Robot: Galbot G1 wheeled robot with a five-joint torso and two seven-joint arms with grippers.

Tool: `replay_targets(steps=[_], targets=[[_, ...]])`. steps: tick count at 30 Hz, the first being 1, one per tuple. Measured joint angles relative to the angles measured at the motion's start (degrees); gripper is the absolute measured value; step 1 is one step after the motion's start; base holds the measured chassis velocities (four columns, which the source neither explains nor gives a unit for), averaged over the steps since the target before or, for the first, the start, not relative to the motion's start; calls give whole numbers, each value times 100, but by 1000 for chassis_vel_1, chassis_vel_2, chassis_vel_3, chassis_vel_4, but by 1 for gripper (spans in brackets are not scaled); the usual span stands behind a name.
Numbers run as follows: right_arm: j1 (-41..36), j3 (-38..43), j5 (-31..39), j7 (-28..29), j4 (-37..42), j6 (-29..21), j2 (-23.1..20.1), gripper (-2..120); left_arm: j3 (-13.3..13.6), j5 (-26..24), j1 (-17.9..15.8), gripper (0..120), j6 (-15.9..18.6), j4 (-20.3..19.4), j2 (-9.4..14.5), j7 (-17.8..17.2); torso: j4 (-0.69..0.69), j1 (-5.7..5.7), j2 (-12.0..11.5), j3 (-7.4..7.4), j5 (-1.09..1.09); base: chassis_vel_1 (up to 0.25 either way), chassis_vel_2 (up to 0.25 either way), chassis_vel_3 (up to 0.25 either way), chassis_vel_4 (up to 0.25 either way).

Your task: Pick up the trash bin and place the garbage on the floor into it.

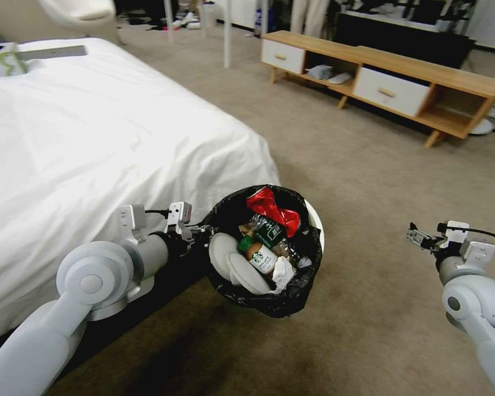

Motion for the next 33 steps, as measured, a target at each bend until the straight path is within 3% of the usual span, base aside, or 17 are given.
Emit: replay_targets(steps=[10,17,33], targets=[[31,-13,-1,-12,-21,12,2,100,1,-2,-18,2,0,13,-2,5,7,0,0,0,0,-33,-29,-22,-33],[49,-19,-1,-26,-32,32,3,100,1,-3,-19,2,0,18,-19,5,1,0,0,0,0,0,0,0,0],[81,-60,-66,-122,-66,163,7,100,3,43,-5,2,0,29,-41,38,2,0,0,0,0,0,0,0,0]])
